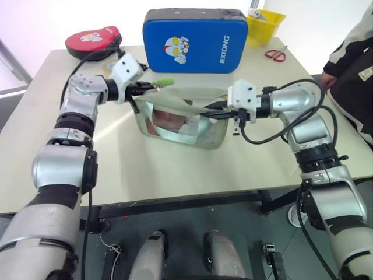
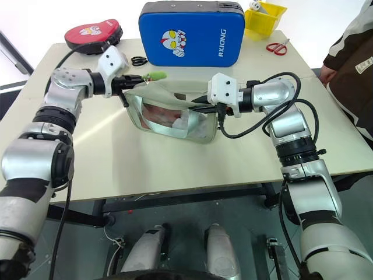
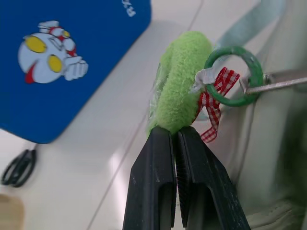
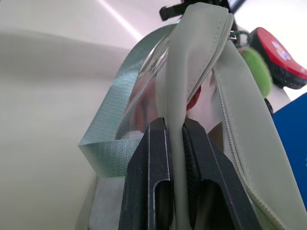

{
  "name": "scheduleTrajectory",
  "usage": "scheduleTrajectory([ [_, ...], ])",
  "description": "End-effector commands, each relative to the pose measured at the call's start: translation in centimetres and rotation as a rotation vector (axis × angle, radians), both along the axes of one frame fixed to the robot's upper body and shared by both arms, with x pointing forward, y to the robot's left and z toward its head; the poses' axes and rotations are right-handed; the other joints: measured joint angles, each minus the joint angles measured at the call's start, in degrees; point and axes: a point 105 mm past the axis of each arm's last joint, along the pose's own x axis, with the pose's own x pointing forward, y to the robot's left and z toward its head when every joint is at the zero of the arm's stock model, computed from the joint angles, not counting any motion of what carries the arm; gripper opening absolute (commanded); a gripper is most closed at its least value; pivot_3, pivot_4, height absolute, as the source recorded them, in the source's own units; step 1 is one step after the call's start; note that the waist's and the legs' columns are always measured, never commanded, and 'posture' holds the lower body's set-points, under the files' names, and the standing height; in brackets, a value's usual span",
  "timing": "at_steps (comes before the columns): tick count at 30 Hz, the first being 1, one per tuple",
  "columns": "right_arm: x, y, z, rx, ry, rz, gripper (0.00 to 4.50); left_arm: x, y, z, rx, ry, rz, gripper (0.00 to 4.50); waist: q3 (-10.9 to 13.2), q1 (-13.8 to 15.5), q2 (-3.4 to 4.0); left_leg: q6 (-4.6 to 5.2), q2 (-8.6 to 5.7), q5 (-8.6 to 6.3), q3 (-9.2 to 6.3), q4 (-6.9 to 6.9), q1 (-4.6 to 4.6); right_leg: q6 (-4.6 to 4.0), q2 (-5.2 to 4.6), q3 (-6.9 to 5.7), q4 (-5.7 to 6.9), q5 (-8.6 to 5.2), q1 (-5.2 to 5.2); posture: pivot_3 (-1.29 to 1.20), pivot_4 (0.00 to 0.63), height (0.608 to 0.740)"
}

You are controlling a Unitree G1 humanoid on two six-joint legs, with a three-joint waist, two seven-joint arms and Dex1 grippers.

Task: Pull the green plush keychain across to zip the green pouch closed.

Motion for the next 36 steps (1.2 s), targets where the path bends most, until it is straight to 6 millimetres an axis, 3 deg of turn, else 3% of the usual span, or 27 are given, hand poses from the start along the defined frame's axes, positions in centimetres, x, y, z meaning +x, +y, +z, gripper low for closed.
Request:
scheduleTrajectory([
  [1, 0.1, -0.1, 2.1, 0.023, -0.085, -0.005, 0.00, -0.8, 0.6, 5.1, -0.054, -0.170, -0.018, 0.04, 0.00, 0.03, 0.00, 0.00, 0.00, 0.00, 0.00, 0.00, 0.00, 0.00, 0.00, 0.00, 0.00, 0.00, 0.00, 0.00, 0.150, 0.740],
  [7, 0.5, -0.1, 2.5, 0.032, -0.097, -0.014, 0.00, -2.6, 1.2, 5.9, 0.023, -0.255, -0.071, 0.04, 0.00, 0.01, 0.00, 0.00, 0.00, 0.00, 0.00, -0.01, 0.01, 0.00, 0.00, 0.01, 0.00, 0.00, 0.01, 0.00, 0.150, 0.740],
  [12, 0.9, 0.0, 2.6, 0.040, -0.101, -0.012, 0.00, -4.9, -0.6, 6.4, 0.091, -0.369, -0.158, 0.04, 0.00, 0.11, 0.00, -0.01, 0.02, 0.00, 0.00, 0.00, 0.00, -0.01, 0.00, 0.02, 0.02, 0.00, 0.00, 0.00, 0.150, 0.740],
  [18, 1.1, 0.4, 2.7, 0.048, -0.099, -0.002, 0.00, -6.3, -3.7, 5.4, 0.183, -0.503, -0.261, 0.04, 0.00, 0.21, 0.00, -0.01, 0.01, 0.01, 0.00, 0.03, 0.00, -0.01, -0.01, 0.02, 0.02, 0.01, 0.02, 0.00, 0.150, 0.740],
  [24, 1.0, 0.6, 2.7, 0.049, -0.099, 0.012, 0.00, -5.9, -4.1, 2.7, 0.281, -0.469, -0.294, 0.04, 0.00, -0.01, 0.01, 0.00, 0.02, 0.00, 0.00, 0.01, 0.01, -0.01, 0.01, 0.05, 0.04, 0.01, -0.01, 0.00, 0.150, 0.740],
  [25, 0.9, 0.6, 2.7, 0.049, -0.099, 0.012, 0.00, -5.8, -4.0, 2.7, 0.279, -0.466, -0.291, 0.51, 0.00, -0.01, 0.00, 0.00, 0.02, 0.00, 0.00, 0.01, 0.01, -0.01, 0.01, 0.04, 0.04, 0.01, -0.01, 0.00, 0.150, 0.740],
  [27, 0.9, 0.6, 2.7, 0.049, -0.099, 0.013, 0.00, -5.6, -4.0, 2.8, 0.273, -0.466, -0.283, 0.95, 0.00, 0.07, 0.00, 0.00, 0.01, 0.00, 0.01, 0.02, 0.01, -0.01, 0.01, 0.05, 0.04, 0.01, -0.01, 0.00, 0.150, 0.740],
  [34, 0.9, 0.5, 2.6, 0.045, -0.097, 0.012, 0.00, -5.5, -2.3, 5.9, 0.215, -0.454, -0.212, 4.43, 0.00, -0.02, 0.01, 0.00, 0.01, 0.00, 0.00, 0.02, 0.01, -0.01, 0.01, 0.04, 0.04, 0.01, -0.01, 0.00, 0.150, 0.740],
  [36, 0.9, 0.4, 2.5, 0.044, -0.096, 0.012, 0.00, -6.1, -1.6, 6.1, 0.229, -0.409, -0.221, 4.43, 0.00, -0.25, 0.01, 0.00, 0.02, 0.00, 0.00, 0.01, 0.01, -0.01, 0.01, 0.05, 0.07, 0.00, -0.02, 0.00, 0.150, 0.740],
])
